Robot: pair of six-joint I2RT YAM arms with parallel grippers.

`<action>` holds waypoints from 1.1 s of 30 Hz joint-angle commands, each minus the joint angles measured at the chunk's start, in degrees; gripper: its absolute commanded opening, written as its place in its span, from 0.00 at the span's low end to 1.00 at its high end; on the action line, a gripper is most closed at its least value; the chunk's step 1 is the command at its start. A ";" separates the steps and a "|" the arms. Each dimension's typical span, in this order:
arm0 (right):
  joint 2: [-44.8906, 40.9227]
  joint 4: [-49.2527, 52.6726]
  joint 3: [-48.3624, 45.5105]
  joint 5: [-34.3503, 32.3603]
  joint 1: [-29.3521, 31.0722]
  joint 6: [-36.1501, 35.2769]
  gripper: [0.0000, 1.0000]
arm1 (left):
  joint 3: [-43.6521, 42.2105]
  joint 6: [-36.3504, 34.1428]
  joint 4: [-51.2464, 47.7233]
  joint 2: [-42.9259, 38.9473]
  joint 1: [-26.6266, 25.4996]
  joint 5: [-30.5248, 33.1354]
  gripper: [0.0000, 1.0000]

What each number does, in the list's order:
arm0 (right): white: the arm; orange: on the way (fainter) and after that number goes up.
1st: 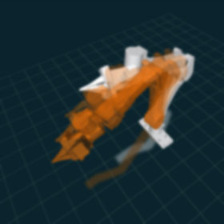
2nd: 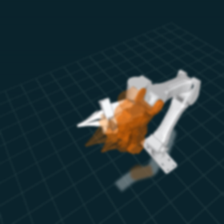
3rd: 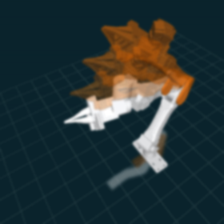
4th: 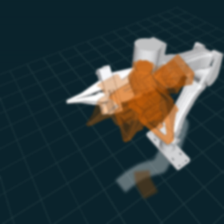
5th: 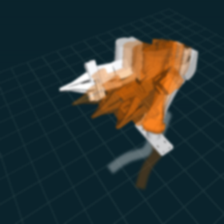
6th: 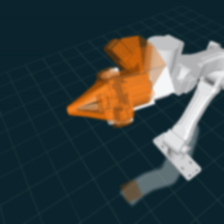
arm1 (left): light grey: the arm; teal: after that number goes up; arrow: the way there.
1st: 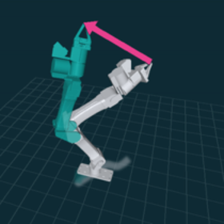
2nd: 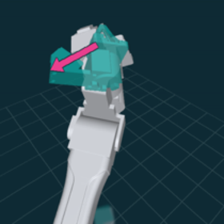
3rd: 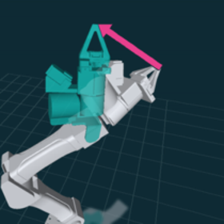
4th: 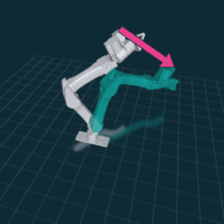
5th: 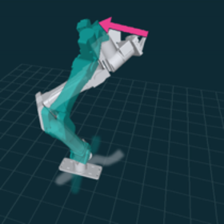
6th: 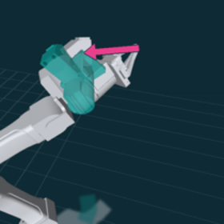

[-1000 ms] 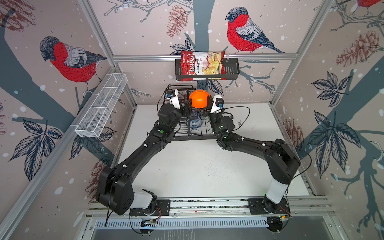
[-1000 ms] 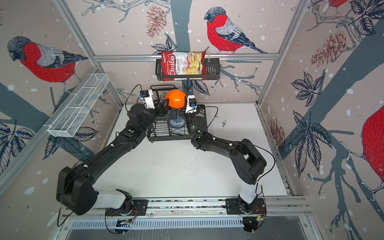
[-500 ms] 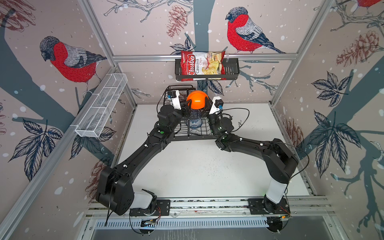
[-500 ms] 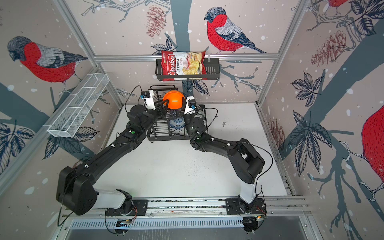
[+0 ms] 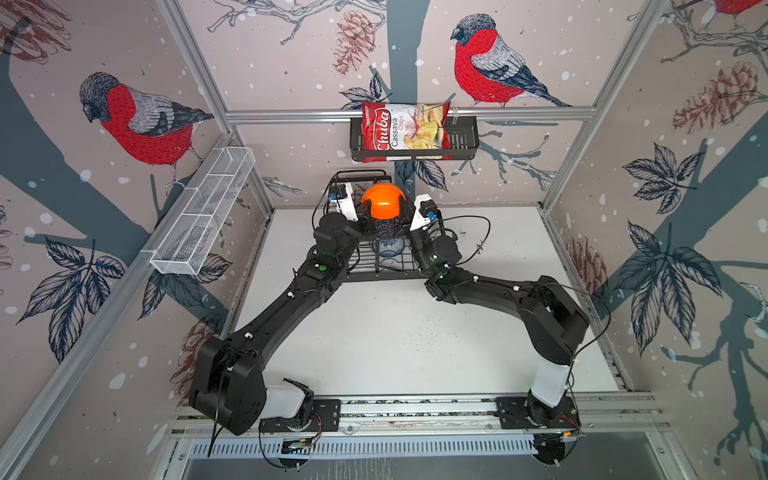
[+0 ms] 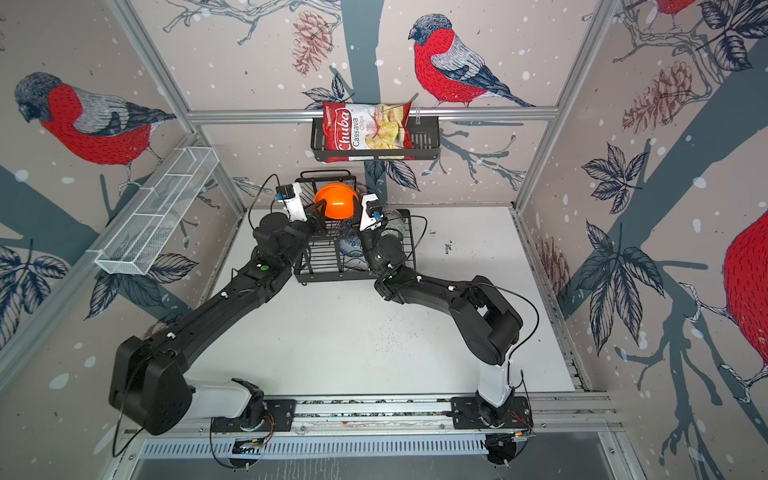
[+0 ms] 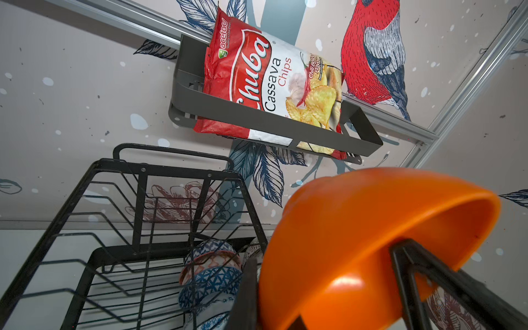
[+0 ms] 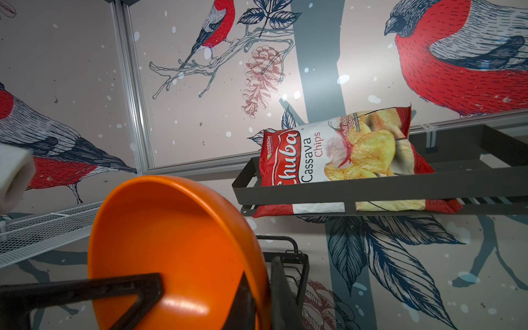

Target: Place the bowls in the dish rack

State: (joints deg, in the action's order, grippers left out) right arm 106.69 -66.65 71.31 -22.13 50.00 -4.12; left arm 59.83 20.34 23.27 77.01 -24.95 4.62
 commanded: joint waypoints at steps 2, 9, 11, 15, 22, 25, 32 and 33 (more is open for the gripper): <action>0.62 1.47 1.94 1.78 0.08 2.80 0.09 | -2.05 0.71 8.63 -2.08 0.58 -0.20 0.00; 0.51 3.49 3.14 2.18 0.10 3.80 0.39 | -6.17 2.12 13.85 -4.19 3.88 2.88 0.00; -0.21 3.44 2.82 2.80 0.10 4.59 0.46 | -7.84 2.55 15.84 -5.18 4.75 4.75 0.00; -2.31 3.98 2.32 4.72 0.09 8.60 0.56 | -10.99 1.18 20.37 -7.14 5.52 8.55 0.00; -4.01 9.04 4.90 11.19 0.28 16.22 0.66 | -11.81 1.28 21.31 -7.36 6.68 10.20 0.00; -4.03 9.75 5.61 12.98 0.27 18.32 0.69 | -12.54 0.88 23.09 -6.80 6.84 13.31 0.00; -6.58 14.10 5.92 6.67 -0.22 30.59 0.87 | -11.79 -3.07 35.05 -1.45 5.98 17.93 0.00; -6.84 15.54 6.53 7.09 -0.53 32.78 0.87 | -12.44 -4.59 37.30 -0.99 5.29 18.24 0.00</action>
State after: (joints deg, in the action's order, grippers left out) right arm 101.06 -52.47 77.36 -13.23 49.93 20.51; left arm 47.35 19.18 49.32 75.16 -18.63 20.80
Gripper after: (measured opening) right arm 0.880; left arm 0.096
